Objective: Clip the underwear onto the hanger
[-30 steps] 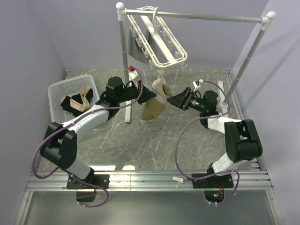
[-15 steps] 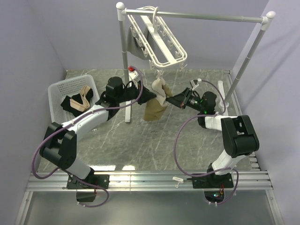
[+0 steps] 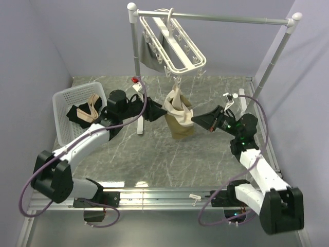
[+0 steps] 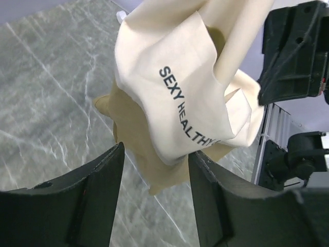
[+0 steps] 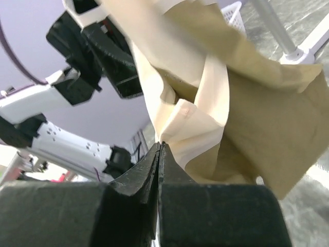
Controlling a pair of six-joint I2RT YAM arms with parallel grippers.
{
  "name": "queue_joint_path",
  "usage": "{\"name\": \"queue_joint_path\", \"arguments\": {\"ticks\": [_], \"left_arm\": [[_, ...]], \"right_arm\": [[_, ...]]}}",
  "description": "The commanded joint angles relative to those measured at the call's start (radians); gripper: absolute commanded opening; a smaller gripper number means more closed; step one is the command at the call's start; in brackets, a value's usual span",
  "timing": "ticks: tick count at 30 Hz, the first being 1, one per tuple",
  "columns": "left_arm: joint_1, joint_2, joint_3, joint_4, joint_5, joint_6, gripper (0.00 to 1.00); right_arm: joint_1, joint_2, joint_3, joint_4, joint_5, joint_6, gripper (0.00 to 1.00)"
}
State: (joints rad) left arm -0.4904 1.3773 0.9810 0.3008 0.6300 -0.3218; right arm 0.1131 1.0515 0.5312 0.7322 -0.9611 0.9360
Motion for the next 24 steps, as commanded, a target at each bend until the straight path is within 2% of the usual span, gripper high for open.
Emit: {"name": "queue_joint_path", "arguments": {"ticks": [1,9,13,24], "left_arm": [[0.001,-0.116,-0.045,-0.048,-0.027,-0.051,0.58],[-0.085,-0.208,-0.142,-0.095,-0.087,-0.144,0.55],[-0.112,-0.208,-0.153,-0.057,-0.09,-0.181,0.63],[-0.131,-0.221,-0.217,-0.025,-0.098,-0.229,0.64]], "right_arm": [[-0.007,-0.129,-0.022,-0.223,0.018,-0.146,0.0],[-0.007,-0.369,0.023,-0.485,0.081,-0.328,0.0],[-0.006,-0.403,0.055,-0.545,0.075,-0.379,0.0],[-0.004,-0.455,0.095,-0.616,0.036,-0.483,0.0]]}}
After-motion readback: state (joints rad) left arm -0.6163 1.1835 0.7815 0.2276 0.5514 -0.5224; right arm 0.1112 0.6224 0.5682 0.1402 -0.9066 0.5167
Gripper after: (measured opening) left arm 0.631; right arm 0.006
